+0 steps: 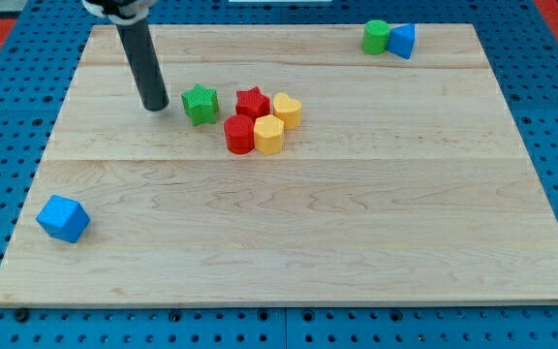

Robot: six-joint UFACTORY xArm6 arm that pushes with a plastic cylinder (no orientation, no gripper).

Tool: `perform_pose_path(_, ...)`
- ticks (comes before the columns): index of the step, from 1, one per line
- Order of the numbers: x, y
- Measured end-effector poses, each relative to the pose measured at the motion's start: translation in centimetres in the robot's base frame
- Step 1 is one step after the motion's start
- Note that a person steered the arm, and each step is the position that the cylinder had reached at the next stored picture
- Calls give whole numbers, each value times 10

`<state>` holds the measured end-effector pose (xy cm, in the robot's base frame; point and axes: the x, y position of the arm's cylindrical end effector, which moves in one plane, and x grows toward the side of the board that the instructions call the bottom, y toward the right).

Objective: Place the green star to the left of the green circle

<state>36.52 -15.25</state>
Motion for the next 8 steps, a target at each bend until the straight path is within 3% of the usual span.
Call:
perform_pose_path(4, 6, 45)
perform_pose_path(6, -55, 121)
perform_pose_path(7, -60, 180)
perform_pose_path(8, -78, 170)
